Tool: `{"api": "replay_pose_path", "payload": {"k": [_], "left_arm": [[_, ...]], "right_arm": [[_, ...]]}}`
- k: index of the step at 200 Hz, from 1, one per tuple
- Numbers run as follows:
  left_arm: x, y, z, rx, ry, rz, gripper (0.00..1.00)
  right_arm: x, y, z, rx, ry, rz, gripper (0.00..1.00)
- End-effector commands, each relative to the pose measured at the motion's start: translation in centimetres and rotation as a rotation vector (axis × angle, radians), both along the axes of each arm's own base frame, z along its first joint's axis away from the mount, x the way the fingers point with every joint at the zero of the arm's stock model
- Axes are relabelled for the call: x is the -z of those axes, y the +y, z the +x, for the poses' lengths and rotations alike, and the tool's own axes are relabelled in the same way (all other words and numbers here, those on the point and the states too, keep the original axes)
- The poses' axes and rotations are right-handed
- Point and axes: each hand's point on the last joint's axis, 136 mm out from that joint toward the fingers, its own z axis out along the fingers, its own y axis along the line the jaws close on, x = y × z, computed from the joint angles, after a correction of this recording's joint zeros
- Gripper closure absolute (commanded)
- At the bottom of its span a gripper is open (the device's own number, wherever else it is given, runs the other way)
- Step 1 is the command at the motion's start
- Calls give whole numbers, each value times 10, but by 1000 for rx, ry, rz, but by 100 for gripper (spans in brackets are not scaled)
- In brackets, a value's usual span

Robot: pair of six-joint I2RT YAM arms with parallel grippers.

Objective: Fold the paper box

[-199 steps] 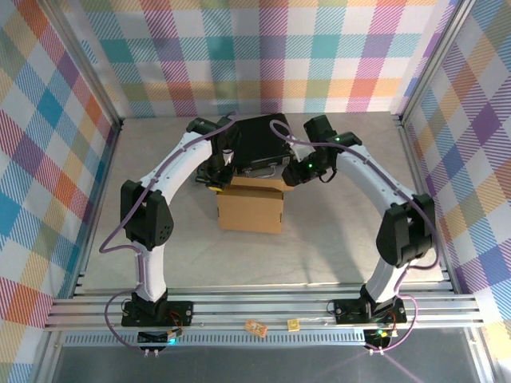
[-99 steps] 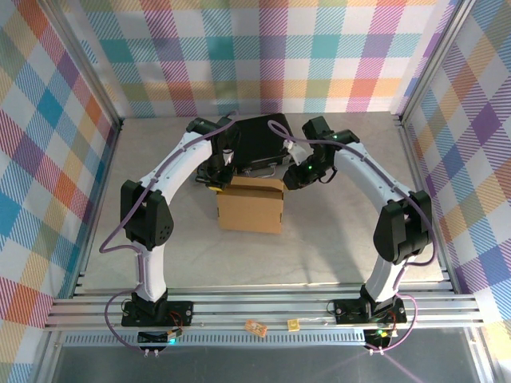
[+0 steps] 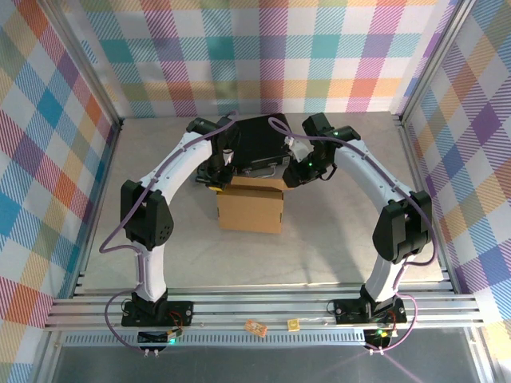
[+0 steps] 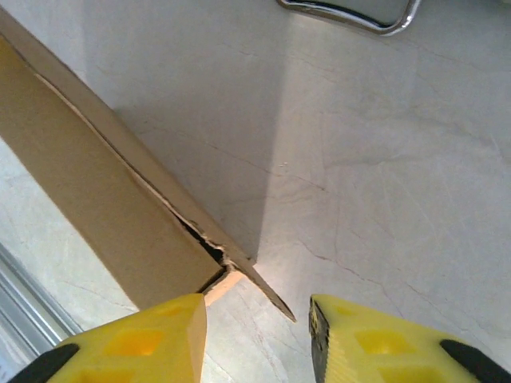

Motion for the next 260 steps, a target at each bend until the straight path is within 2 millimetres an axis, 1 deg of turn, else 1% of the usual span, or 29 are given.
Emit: {"api": "replay_pose_path", "payload": {"k": [1, 10, 22, 43, 62, 79, 106, 125, 161, 192, 213, 247, 260], "left_arm": [[-6, 6, 1, -22, -23, 2, 100], [-6, 6, 1, -22, -23, 1, 100], [-6, 6, 1, -22, -25, 1, 100], [-7, 6, 1, -20, -26, 3, 100], [-7, 7, 1, -19, -27, 7, 100], [-7, 7, 1, -19, -26, 6, 100], [-7, 7, 1, -18, -25, 7, 100], [-8, 8, 1, -17, -28, 10, 100], [-9, 8, 2, -17, -31, 9, 100], [-8, 8, 2, -19, -29, 8, 100], [-8, 8, 3, -21, -31, 8, 100], [-9, 7, 3, -29, -36, 4, 100], [-9, 7, 3, -35, -40, 0, 100]], "right_arm": [[-18, 4, 8, -18, -87, 24, 56], [-21, 9, 7, -43, -81, 55, 56], [-16, 16, 3, -79, -36, 82, 56], [1, 22, -6, -110, 54, 108, 58], [12, 20, -9, -109, 88, 87, 62], [10, 19, -7, -101, 80, 96, 65], [3, 21, -3, -89, 75, 107, 73], [-1, 19, -2, -71, 71, 101, 74], [-6, 13, -8, -43, 79, 79, 79], [-4, 10, -11, -28, 100, 70, 84], [-6, 8, -12, -15, 94, 60, 88], [-12, 9, -11, 16, 101, 60, 99], [-11, 10, -13, 22, 108, 56, 100]]}}
